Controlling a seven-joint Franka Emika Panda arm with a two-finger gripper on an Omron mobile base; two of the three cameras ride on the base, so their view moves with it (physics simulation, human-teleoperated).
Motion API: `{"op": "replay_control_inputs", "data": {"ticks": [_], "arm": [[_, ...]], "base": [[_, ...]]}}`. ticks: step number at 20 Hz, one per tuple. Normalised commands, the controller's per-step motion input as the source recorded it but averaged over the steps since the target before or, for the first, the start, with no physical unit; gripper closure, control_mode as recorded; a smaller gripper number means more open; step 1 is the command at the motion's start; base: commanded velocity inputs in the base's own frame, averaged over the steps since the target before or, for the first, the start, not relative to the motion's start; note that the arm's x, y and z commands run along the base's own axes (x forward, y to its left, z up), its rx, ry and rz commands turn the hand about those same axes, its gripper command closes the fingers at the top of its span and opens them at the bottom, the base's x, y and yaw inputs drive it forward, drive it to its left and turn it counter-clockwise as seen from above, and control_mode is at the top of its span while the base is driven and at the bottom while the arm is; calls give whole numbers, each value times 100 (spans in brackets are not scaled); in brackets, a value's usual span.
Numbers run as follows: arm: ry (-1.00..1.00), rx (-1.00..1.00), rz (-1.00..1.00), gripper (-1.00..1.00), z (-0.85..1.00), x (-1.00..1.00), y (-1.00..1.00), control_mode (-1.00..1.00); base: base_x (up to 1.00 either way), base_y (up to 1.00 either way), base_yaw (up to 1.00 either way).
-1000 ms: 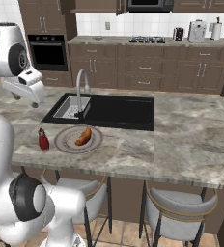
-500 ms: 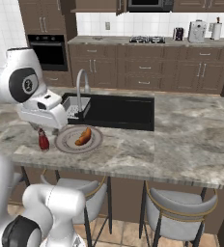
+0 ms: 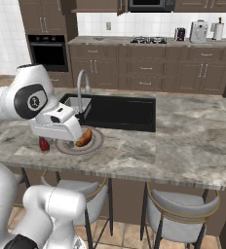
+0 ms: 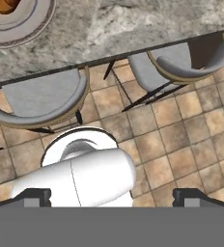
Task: Move the hot dog bun to the plate on the dining table and place the condiment next to that plate. Then navigate to the fridge and take the sausage and place it on the plate as well.
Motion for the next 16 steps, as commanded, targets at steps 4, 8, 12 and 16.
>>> {"op": "replay_control_inputs", "data": {"ticks": [4, 8, 12, 16], "arm": [[3, 0, 0, -100, -10, 0, 0, -100], [1, 0, 0, -100, -9, -12, 0, 100], [0, 0, 0, -100, 0, 0, 0, 100], [0, 0, 0, -100, 0, 0, 0, 100]], "base": [[0, 0, 0], [-13, -4, -1], [-84, -70, -14], [-41, -100, -19]]}}
